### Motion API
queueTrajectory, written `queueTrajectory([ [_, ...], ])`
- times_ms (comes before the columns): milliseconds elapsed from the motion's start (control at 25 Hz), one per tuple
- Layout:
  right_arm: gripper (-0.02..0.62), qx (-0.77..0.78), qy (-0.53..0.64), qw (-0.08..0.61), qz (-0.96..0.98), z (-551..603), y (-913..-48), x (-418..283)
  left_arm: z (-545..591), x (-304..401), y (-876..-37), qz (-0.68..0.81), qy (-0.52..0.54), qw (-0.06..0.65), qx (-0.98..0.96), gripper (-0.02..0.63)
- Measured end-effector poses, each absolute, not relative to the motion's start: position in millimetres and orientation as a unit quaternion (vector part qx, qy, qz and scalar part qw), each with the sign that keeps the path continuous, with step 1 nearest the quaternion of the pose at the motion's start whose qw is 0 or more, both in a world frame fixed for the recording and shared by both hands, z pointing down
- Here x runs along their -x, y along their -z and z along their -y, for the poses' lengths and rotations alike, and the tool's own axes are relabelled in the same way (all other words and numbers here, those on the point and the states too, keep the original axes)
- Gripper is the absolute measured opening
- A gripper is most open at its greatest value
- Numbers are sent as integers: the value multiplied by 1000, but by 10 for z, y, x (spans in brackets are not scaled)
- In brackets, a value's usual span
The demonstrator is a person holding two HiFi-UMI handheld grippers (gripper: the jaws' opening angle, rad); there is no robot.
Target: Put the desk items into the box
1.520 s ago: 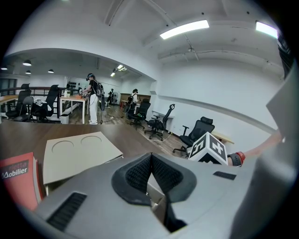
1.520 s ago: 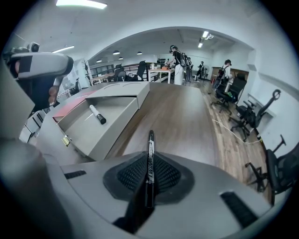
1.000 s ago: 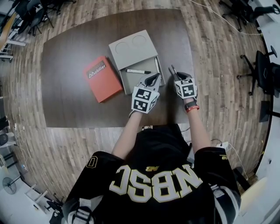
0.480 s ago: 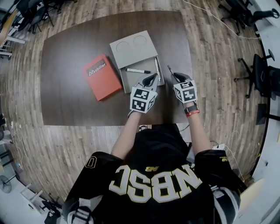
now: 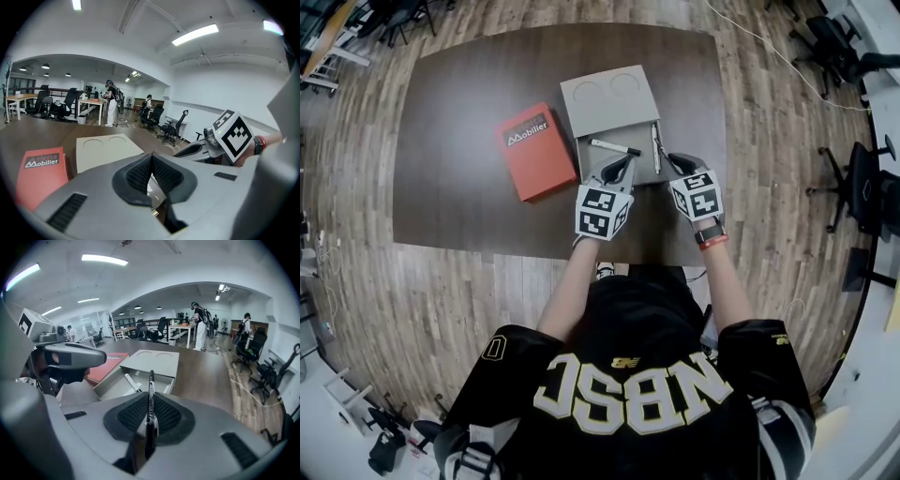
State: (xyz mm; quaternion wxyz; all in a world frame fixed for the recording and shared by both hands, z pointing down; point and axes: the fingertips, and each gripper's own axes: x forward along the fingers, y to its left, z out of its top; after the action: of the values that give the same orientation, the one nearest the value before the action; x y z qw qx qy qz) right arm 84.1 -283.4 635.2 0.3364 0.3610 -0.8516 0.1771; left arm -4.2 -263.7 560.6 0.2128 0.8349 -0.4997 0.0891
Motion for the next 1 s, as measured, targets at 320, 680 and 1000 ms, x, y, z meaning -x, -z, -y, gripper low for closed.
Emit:
queueTrajectory([
  [320, 50, -304, -158, 351, 872, 2803, -6329, -360, 2527, 465, -5592, 541, -82, 222, -807, 15],
  [680, 49, -230, -138, 382, 884, 2733, -6544, 211, 2365, 951, -5752, 583, -81, 242, -771, 15],
  [1000, 50, -173, -111, 420, 884, 2704, -6842, 576, 2264, 1248, -5849, 608, -82, 254, -748, 15],
])
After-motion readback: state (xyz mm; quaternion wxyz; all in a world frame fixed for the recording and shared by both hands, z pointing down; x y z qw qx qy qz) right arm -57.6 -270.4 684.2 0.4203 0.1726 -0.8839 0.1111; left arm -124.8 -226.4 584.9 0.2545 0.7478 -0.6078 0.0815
